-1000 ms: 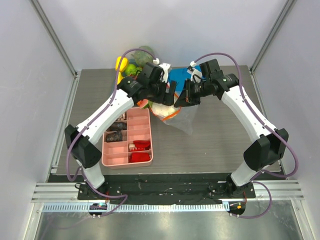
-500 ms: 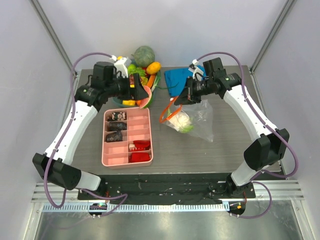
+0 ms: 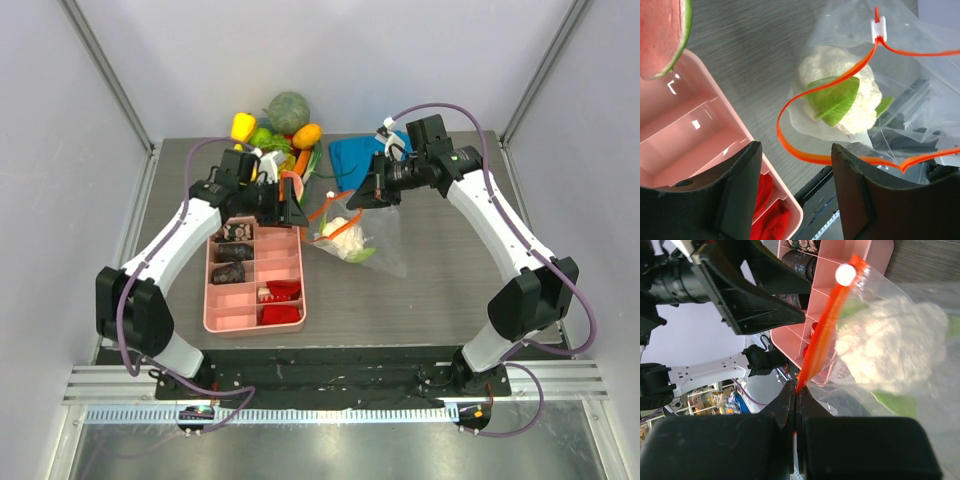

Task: Place the food in the zip-top bag and seal the zipper
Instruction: Place the fake vegetable in the zipper food storage bag, then adjust the zipper food storage bag at the center of the board.

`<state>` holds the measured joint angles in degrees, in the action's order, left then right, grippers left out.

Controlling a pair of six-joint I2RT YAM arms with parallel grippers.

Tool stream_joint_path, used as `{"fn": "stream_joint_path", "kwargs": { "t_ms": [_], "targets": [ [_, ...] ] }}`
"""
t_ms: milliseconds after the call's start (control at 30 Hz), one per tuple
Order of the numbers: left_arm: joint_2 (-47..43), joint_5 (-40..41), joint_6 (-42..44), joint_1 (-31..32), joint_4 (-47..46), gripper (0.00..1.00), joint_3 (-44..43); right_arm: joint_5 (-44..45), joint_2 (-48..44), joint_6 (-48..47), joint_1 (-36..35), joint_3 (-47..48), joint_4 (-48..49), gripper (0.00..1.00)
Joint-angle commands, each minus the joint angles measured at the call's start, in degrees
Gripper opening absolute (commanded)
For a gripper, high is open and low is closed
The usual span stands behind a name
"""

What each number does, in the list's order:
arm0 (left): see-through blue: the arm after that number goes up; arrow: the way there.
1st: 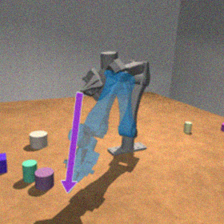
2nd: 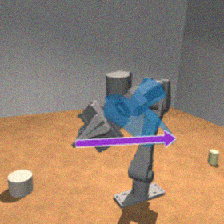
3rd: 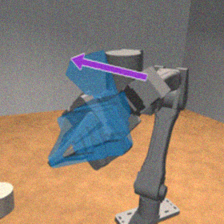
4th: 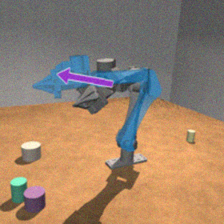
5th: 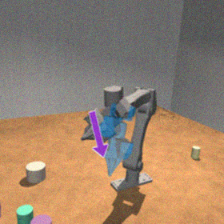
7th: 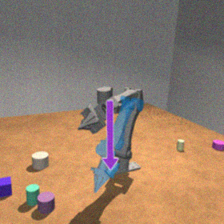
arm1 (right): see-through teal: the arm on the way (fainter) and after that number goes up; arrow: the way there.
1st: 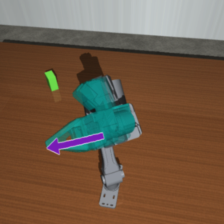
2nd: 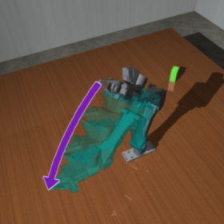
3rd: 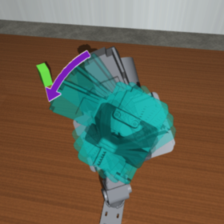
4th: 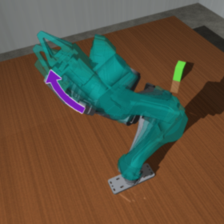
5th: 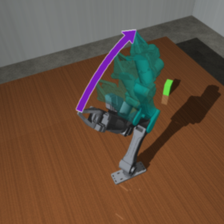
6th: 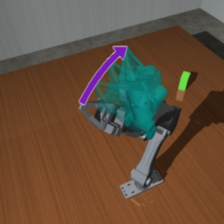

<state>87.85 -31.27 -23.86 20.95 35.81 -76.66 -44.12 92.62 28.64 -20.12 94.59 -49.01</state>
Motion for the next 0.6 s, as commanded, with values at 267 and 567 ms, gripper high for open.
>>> {"fn": "stream_joint_path", "kwargs": {
  "t_ms": [267,567],
  "targets": [
    [8.38,-4.24,-3.92,3.74,-6.37,0.56,0.38,-2.90,-1.48,0.10,0.08,1.74,2.78,0.01],
    [5.32,-4.77,0.91,4.19,2.41,0.00,-8.67,6.74,-2.35,-6.21,0.61,0.78,-2.48,0.01]
  ]
}}
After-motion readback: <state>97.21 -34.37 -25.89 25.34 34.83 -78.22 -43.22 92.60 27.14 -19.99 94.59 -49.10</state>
